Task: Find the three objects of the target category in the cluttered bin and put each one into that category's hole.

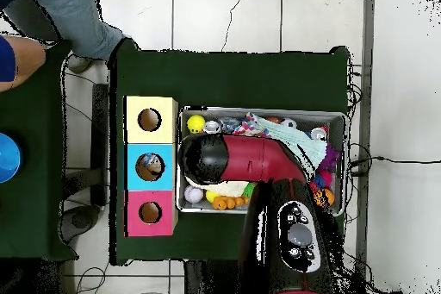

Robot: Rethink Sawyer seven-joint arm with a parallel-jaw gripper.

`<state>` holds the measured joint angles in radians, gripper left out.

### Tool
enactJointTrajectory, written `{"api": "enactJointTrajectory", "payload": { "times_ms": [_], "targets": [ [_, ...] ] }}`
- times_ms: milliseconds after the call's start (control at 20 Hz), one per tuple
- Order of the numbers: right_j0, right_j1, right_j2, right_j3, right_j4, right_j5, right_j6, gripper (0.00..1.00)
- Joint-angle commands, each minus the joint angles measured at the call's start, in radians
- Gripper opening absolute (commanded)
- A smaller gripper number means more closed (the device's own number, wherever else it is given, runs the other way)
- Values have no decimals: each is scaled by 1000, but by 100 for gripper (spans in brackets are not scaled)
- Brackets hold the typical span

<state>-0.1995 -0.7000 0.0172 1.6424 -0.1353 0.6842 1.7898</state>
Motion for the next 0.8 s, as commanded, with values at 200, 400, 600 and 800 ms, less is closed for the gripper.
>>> {"api": "enactJointTrajectory", "payload": {
  "times_ms": [200, 400, 600, 800],
  "targets": [
    [33, 38, -29, -23, 34, -111, 246, 100],
    [34, 55, -56, -49, 47, -78, 246, 100],
    [8, 99, -42, -142, 26, -9, 148, 100],
    [-18, 131, -22, -233, -14, 84, 34, 100]
  ]
}}
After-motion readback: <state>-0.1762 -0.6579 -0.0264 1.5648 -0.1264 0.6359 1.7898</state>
